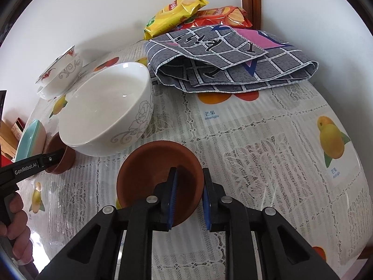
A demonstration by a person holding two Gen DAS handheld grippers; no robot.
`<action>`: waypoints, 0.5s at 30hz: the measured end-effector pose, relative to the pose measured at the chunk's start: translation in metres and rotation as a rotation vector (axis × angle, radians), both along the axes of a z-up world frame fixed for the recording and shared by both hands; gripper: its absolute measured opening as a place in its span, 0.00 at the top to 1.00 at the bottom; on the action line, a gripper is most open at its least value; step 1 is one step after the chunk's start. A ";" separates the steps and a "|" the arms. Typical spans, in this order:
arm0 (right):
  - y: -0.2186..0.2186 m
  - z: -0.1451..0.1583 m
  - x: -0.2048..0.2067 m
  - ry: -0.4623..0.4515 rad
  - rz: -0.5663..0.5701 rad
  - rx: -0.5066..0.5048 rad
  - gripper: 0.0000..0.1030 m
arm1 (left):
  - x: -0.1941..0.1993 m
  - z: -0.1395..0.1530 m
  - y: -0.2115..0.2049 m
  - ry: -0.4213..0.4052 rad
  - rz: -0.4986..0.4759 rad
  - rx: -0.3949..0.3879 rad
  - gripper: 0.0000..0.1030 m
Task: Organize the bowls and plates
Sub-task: 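Close the right gripper on a terracotta pot rim while the left gripper grasps another pot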
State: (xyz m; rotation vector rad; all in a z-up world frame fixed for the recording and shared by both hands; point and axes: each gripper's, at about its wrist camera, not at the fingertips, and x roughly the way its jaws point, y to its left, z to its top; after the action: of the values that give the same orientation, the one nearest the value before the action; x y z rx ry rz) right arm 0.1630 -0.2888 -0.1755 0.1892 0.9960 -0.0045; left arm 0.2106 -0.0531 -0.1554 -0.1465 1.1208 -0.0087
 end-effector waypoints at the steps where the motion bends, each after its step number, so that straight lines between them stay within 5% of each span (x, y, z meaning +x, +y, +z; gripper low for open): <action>1: 0.000 0.001 0.000 -0.002 0.001 0.004 0.88 | 0.000 0.001 0.000 0.000 -0.003 -0.001 0.82; 15: 0.012 0.016 -0.017 -0.039 0.016 -0.004 0.92 | -0.022 0.020 -0.002 -0.041 -0.061 -0.022 0.92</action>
State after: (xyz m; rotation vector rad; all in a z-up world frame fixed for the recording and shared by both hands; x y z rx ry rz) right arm 0.1458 -0.2769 -0.1592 0.1774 0.9587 0.0115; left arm 0.1887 -0.0551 -0.1357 -0.1312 1.0840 -0.0781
